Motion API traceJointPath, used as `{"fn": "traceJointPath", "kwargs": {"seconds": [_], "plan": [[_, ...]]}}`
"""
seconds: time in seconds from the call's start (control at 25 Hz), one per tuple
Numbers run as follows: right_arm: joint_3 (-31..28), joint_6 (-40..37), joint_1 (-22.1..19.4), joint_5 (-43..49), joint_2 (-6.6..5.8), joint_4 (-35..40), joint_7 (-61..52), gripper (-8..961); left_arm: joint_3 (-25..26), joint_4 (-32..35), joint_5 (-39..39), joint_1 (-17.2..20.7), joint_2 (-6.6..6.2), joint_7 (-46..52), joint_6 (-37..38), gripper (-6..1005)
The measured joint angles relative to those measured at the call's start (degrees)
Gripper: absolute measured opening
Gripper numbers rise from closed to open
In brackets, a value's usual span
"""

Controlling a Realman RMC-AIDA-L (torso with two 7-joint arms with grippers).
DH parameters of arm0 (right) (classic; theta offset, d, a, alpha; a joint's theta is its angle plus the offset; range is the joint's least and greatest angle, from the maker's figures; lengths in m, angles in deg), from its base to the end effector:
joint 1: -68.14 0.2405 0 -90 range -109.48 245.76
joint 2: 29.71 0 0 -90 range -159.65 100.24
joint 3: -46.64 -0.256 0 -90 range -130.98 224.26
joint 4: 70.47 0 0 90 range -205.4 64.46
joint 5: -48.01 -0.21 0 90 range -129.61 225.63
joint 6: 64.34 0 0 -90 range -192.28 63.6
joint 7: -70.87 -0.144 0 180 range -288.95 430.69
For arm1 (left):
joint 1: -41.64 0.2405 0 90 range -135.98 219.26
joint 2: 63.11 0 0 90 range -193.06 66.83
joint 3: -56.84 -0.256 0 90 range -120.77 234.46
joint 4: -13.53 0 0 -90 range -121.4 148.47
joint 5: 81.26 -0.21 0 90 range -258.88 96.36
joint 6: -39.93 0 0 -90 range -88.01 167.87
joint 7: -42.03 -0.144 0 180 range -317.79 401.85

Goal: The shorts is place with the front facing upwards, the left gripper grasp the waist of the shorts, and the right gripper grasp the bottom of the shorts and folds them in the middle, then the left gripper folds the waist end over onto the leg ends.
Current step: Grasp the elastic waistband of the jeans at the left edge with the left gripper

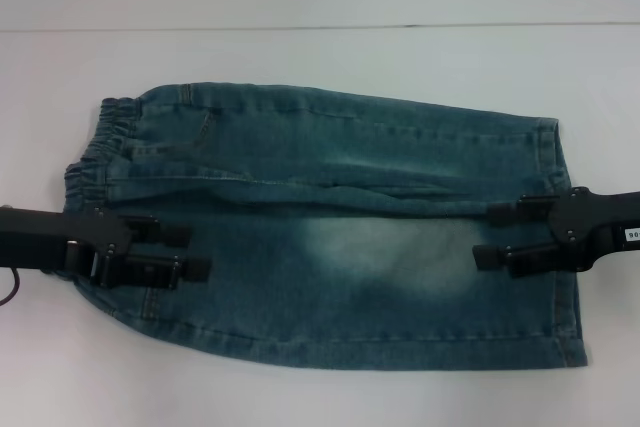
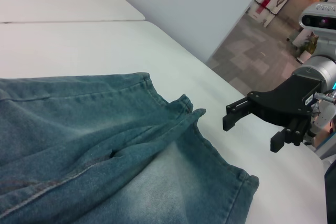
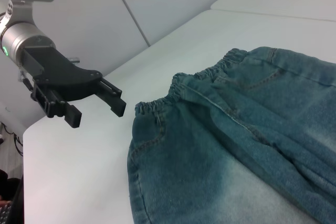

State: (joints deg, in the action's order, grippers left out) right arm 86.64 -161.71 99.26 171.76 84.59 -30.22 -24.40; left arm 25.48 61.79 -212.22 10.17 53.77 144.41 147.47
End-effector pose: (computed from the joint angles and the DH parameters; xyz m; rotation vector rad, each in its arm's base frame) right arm 0.2760 0.3203 0.0285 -2.8527 0.9457 0.5051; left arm -0.2669 0.3065 0.0452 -2.8686 -1.0820 -0.5247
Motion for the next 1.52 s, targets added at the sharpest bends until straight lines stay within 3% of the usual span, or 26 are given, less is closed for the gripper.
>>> {"fn": "traceJointPath", "kwargs": {"seconds": [0.52,0.72,0.92,1.52], "plan": [[-0.02,0.01,0.03,0.02,0.03,0.00,0.08,900,0.22,0.28,-0.40,0.03,-0.10,0.43,-0.14,748],[-0.04,0.03,0.27,0.16,0.03,0.00,0.20,900,1.37,3.93,-2.63,0.61,-1.40,2.52,-0.36,741],[-0.54,-0.99,0.64,0.01,0.03,0.05,1.13,899,7.95,6.31,-10.87,0.15,-3.14,3.13,-1.62,734],[-0.55,-0.65,1.05,-0.09,0.29,-0.39,2.41,899,8.56,6.76,-21.23,1.26,-2.63,5.76,-15.20,713]]}}
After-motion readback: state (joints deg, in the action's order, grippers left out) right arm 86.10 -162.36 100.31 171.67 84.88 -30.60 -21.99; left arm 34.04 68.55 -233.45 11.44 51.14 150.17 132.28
